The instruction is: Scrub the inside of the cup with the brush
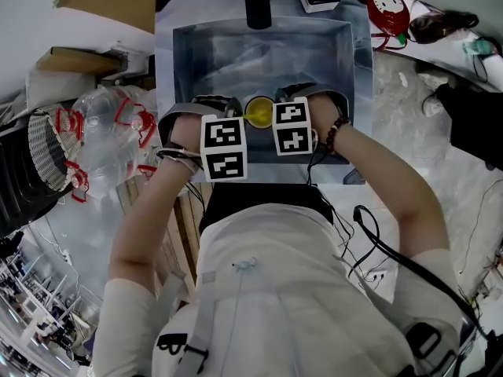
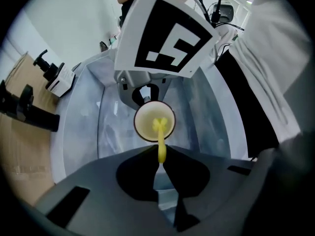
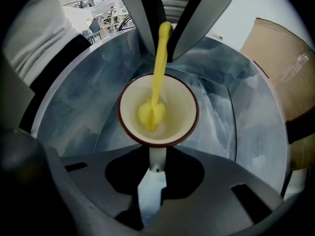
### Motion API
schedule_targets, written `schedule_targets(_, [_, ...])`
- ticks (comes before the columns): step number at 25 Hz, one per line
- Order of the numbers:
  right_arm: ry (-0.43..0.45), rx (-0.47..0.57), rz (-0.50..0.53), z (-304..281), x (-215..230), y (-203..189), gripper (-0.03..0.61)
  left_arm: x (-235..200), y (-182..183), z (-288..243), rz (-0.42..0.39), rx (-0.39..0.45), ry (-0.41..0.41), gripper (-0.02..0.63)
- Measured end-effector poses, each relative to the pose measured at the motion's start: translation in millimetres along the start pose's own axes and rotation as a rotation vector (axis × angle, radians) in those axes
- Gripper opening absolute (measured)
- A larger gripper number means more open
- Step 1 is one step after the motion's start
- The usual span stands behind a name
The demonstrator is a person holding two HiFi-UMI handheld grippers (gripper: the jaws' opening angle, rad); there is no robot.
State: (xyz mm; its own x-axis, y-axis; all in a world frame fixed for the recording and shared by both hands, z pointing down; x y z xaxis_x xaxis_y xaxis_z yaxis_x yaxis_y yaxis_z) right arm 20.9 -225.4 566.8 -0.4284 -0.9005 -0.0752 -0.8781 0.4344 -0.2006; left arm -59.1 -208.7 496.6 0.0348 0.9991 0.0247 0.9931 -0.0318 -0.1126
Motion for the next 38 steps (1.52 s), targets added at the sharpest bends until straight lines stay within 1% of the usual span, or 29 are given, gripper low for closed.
schedule_targets(5, [0.002,-0.001,0.003,-0.5,0.1,-0.1,0.067,8.1,-0.8,-0.5,-0.006,0.021,-0.008,0.032])
schedule_targets(10, [-0.001,0.005,0.0,-0.4,-0.4,0.8,0.067,5.0,-5.2,-1.6,0.088,0.082,-0.046,0.032])
schedule_targets(16, [-0.004,0.011,-0.007,0.3,-1.6,0.6,0.069,7.4,-11.4,7.0,0.151,0.143,-0.066,0.032])
schedule_targets(27, [-0.035,0.003,0.005,0.2,-2.7,0.4,0.074,11.2,-17.5,10.3,0.206,0.178,-0.05,0.032])
schedule_targets(28, [-0.043,0.0,0.01,-0.1,-2.8,0.3,0.085,11.1,-17.9,10.5,0.21,0.181,-0.048,0.032])
schedule_targets(31, [-0.051,0.0,0.007,1.1,-3.2,0.1,0.18,11.0,-18.9,12.2,0.231,0.194,-0.039,0.032])
schedule_targets(33, [-0.059,0.004,0.003,4.4,-4.1,0.8,0.187,12.2,-20.4,14.1,0.255,0.207,-0.035,0.032])
schedule_targets(38, [-0.08,0.013,-0.01,13.1,-5.0,-1.1,0.23,12.8,-23.8,17.7,0.296,0.23,-0.028,0.032])
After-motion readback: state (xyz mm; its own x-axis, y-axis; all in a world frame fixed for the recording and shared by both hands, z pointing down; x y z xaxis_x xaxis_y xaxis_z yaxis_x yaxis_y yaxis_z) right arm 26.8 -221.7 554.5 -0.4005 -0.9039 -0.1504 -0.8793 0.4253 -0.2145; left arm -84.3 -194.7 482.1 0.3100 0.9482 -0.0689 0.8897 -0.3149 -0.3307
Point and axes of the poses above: the fingertips, and each gripper's own axes: z backward along the fingers, x to its right, y out of its top, the point moved 6 cm from there along z, backward along the fingers, and after that the axes turned 11 degrees about z, right-handed, at the moved point
